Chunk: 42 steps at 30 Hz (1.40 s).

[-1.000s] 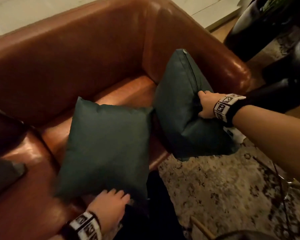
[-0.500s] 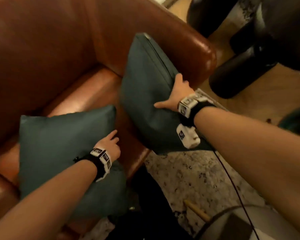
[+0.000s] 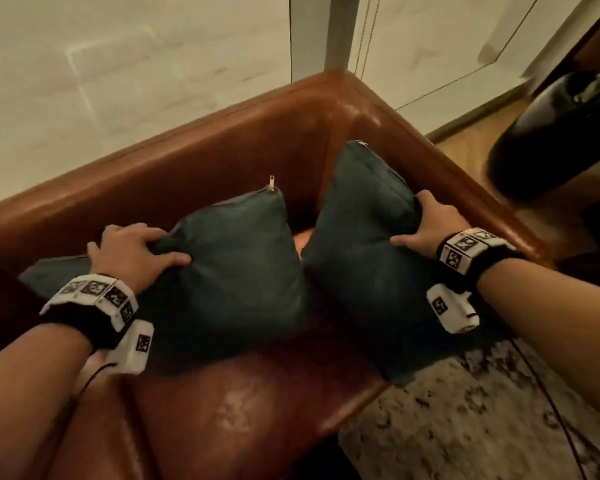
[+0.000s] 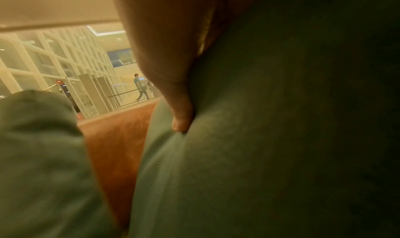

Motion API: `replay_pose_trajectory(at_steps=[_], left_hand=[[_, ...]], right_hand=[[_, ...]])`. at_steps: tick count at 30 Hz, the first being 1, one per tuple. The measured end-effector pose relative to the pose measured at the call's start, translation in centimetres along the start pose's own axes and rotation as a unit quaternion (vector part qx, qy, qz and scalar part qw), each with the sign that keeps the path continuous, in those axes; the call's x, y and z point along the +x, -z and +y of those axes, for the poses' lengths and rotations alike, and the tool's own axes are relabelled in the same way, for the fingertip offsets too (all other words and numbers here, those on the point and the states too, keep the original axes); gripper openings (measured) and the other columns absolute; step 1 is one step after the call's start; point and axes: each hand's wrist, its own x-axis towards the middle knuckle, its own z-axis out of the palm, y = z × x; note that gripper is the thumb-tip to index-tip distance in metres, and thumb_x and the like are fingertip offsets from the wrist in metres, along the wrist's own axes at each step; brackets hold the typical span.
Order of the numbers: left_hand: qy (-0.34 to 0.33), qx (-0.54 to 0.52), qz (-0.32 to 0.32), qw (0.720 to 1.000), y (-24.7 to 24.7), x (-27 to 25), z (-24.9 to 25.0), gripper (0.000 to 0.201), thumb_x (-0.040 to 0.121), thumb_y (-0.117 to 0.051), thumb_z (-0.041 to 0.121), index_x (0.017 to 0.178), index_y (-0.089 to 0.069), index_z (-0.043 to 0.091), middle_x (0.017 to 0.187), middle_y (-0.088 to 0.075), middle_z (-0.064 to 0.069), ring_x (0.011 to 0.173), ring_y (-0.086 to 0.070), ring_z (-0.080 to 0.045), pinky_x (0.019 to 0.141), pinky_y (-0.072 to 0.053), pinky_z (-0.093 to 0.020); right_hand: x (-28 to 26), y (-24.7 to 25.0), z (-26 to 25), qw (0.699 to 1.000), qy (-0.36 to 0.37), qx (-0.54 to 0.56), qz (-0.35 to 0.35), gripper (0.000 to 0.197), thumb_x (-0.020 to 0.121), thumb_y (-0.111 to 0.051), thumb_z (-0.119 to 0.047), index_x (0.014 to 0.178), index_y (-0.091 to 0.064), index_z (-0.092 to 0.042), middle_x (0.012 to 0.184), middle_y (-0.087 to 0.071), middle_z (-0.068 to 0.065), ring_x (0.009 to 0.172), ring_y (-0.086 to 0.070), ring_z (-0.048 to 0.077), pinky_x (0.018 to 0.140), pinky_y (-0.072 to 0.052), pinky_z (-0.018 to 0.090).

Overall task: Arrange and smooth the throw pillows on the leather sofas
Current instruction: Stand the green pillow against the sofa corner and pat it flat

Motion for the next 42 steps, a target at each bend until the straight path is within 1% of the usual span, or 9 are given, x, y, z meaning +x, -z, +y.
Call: replay_pose_trajectory(at_steps=[7,11,15,21,24,28,34,39,42], left_hand=[[-0.004,0.082,-0.098,0.992,-3.3,4.1,0.9,0.111,0.051,-0.082,0.069,0.142,-0.028,0.033,0.142,-0.048,-0.004,0.133,-0.042,-0.034,0.11,-0.028,-0.06],[-0.021,0.081,-0.083,0.993,-2.4,4.0,0.6,0.086,0.066,-0.085,0.043,0.134,-0.033,0.035,0.123,-0.061,-0.008,0.117,-0.052,-0.036,0.097,-0.042,-0.058],[-0.005,0.114,-0.028,0.993,-1.6,2.8,-1.4,0.09,0.064,-0.085,0.048,0.137,-0.034,0.039,0.123,-0.059,-0.006,0.116,-0.05,-0.038,0.09,-0.046,-0.058],[0.086,0.063,-0.049,0.993,-1.9,2.3,-5.0,0.119,0.063,-0.088,0.045,0.151,-0.007,0.041,0.153,-0.034,-0.009,0.136,-0.038,-0.04,0.106,-0.029,-0.07],[-0.011,0.06,0.007,0.998,-1.7,1.9,-4.2,0.121,0.068,-0.085,0.04,0.153,0.001,0.038,0.162,-0.015,-0.004,0.149,-0.017,-0.032,0.114,-0.017,-0.064],[-0.178,0.023,0.06,0.982,-1.8,-0.2,-1.7,0.097,0.081,-0.072,0.032,0.155,-0.009,0.033,0.161,-0.021,-0.004,0.15,-0.015,-0.03,0.12,-0.015,-0.056],[-0.337,0.006,-0.015,0.941,-4.7,-3.5,2.3,0.072,0.09,-0.058,0.037,0.153,-0.022,0.034,0.16,-0.025,0.002,0.151,-0.015,-0.024,0.121,-0.016,-0.051],[-0.443,0.008,-0.042,0.895,-5.7,-2.9,12.6,0.062,0.096,-0.044,0.047,0.153,-0.022,0.036,0.163,-0.015,0.005,0.152,-0.007,-0.022,0.121,-0.009,-0.051],[-0.488,0.007,-0.036,0.872,-6.8,-1.8,20.1,0.058,0.098,-0.039,0.047,0.152,-0.022,0.035,0.164,-0.013,0.006,0.152,-0.005,-0.022,0.122,-0.008,-0.051]], right_hand=[[4.6,-4.8,-3.2,0.998,0.036,-0.042,0.023,0.062,0.082,-0.074,-0.038,0.129,-0.036,-0.027,0.128,-0.051,0.008,0.11,-0.057,0.038,0.086,-0.052,0.052],[4.4,-4.1,-1.8,0.993,0.082,0.003,0.079,0.051,0.085,-0.072,-0.032,0.126,-0.042,-0.03,0.123,-0.055,0.001,0.108,-0.058,0.03,0.084,-0.051,0.046],[4.4,-2.4,-2.1,0.986,0.126,0.011,0.104,0.055,0.084,-0.073,-0.033,0.13,-0.042,-0.031,0.126,-0.057,0.0,0.111,-0.057,0.028,0.085,-0.051,0.043],[6.8,-3.6,-4.2,0.974,0.108,-0.189,-0.068,0.083,0.088,-0.062,-0.057,0.154,-0.016,-0.035,0.154,-0.037,0.0,0.139,-0.036,0.032,0.108,-0.027,0.066],[5.7,-3.9,-3.8,0.978,0.084,-0.184,-0.054,0.084,0.09,-0.054,-0.061,0.155,-0.009,-0.035,0.158,-0.031,0.001,0.14,-0.034,0.033,0.111,-0.023,0.066],[0.5,-2.1,-1.0,0.994,0.028,-0.085,0.057,0.068,0.095,-0.044,-0.06,0.153,-0.022,-0.032,0.152,-0.04,0.004,0.134,-0.044,0.03,0.109,-0.035,0.052],[-9.5,-4.2,5.4,0.99,-0.061,0.034,0.126,0.053,0.095,-0.05,-0.052,0.14,-0.05,-0.023,0.138,-0.053,0.009,0.126,-0.049,0.029,0.106,-0.039,0.04],[-10.0,-9.9,6.1,0.966,-0.132,0.097,0.199,0.055,0.094,-0.057,-0.044,0.145,-0.043,-0.025,0.151,-0.034,0.012,0.14,-0.029,0.032,0.114,-0.028,0.042],[-8.0,-10.3,7.0,0.929,-0.172,0.192,0.267,0.045,0.089,-0.067,-0.04,0.13,-0.059,-0.021,0.132,-0.052,0.013,0.125,-0.049,0.03,0.104,-0.038,0.032]])
